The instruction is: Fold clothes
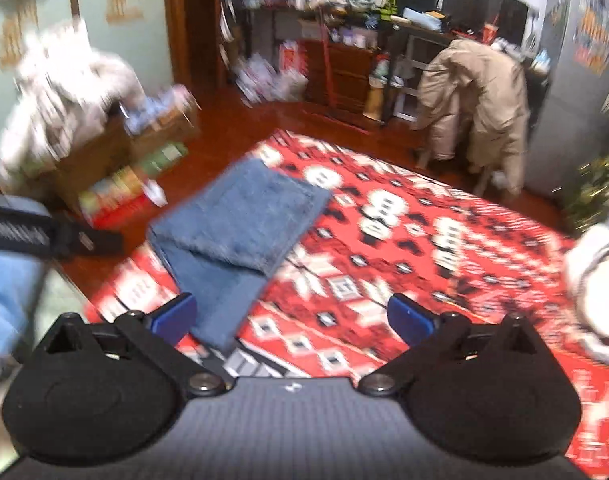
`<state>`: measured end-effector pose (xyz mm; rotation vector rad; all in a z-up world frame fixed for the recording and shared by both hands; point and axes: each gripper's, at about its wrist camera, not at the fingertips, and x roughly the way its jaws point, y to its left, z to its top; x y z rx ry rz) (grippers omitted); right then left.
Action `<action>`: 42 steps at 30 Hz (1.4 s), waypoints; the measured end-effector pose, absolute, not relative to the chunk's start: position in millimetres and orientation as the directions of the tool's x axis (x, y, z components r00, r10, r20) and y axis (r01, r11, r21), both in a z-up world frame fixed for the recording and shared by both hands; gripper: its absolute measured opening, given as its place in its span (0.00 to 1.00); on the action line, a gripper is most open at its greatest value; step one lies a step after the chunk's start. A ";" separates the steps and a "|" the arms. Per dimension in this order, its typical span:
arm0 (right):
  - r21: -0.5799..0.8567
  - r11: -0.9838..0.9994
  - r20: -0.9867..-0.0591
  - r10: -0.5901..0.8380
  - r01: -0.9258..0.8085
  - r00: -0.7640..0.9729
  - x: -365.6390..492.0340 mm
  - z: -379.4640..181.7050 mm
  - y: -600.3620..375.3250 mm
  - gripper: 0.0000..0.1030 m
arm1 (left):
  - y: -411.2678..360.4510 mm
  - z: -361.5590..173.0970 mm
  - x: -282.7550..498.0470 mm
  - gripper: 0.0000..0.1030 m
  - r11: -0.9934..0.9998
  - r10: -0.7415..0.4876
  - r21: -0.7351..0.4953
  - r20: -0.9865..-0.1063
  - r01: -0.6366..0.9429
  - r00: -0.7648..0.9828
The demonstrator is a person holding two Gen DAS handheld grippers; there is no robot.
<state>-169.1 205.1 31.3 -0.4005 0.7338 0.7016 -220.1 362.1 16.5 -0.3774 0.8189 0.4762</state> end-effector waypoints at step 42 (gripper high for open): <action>0.068 0.776 -0.734 0.464 -0.627 0.495 -212.8 60.2 190.7 0.99 | 324.4 25.9 -273.3 0.87 0.791 0.403 0.026 -0.774 -0.612 0.488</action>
